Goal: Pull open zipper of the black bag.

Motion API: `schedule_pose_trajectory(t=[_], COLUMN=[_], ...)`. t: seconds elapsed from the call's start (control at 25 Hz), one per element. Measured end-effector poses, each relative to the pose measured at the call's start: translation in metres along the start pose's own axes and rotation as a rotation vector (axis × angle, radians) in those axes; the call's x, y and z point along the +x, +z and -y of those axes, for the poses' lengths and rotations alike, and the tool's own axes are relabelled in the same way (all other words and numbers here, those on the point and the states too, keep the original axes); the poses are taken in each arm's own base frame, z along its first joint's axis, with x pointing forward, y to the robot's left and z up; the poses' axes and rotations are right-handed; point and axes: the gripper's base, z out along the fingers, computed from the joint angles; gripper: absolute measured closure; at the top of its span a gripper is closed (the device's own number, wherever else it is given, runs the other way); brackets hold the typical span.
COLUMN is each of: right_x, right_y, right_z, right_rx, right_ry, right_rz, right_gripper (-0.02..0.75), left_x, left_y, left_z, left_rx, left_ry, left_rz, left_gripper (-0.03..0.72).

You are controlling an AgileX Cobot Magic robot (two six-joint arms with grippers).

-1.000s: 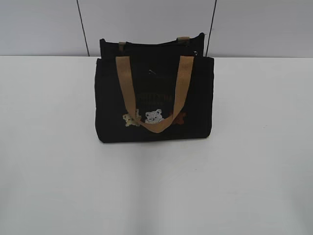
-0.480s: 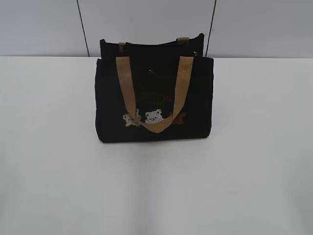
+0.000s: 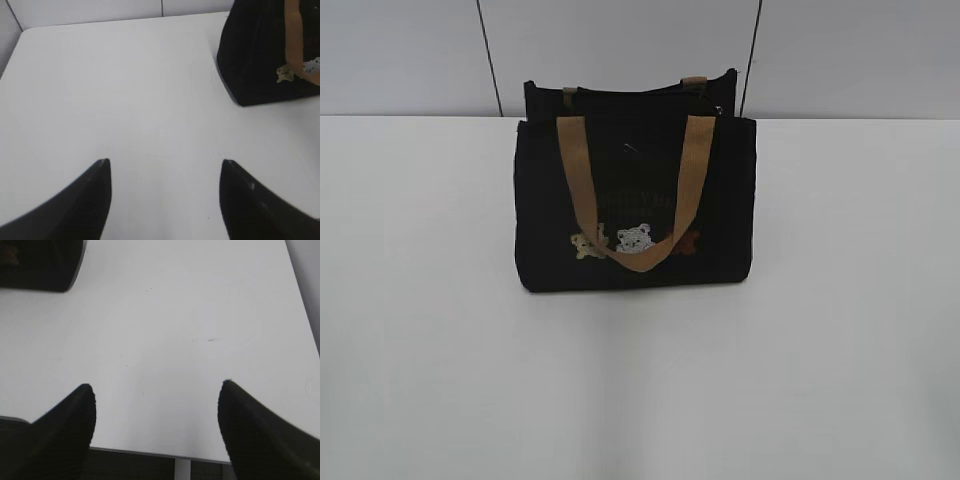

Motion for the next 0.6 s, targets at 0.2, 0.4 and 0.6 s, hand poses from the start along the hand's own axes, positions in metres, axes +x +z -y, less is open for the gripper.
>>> schedule_pose_trajectory(t=[0.2, 0.4, 0.6], right_x=[0.0024, 0.0023, 0.0023], right_y=[-0.0032, -0.0032, -0.0032], right_z=[-0.0004, -0.0005, -0.0005], right_rx=[0.049, 0.062, 0.062], right_ry=[0.029, 0.036, 0.036], right_rz=[0.022, 0.021, 0.021], right_gripper=[0.162, 0.162, 0.162], left_x=[-0.0003, -0.0003, -0.0003], left_y=[0.0006, 0.0006, 0.0006], left_z=[0.0006, 0.0006, 0.0007], left_rx=[-0.045, -0.045, -0.044], left_ry=[-0.022, -0.023, -0.023], left_rz=[-0.002, -0.002, -0.002], left_gripper=[0.186, 0.188, 0.188])
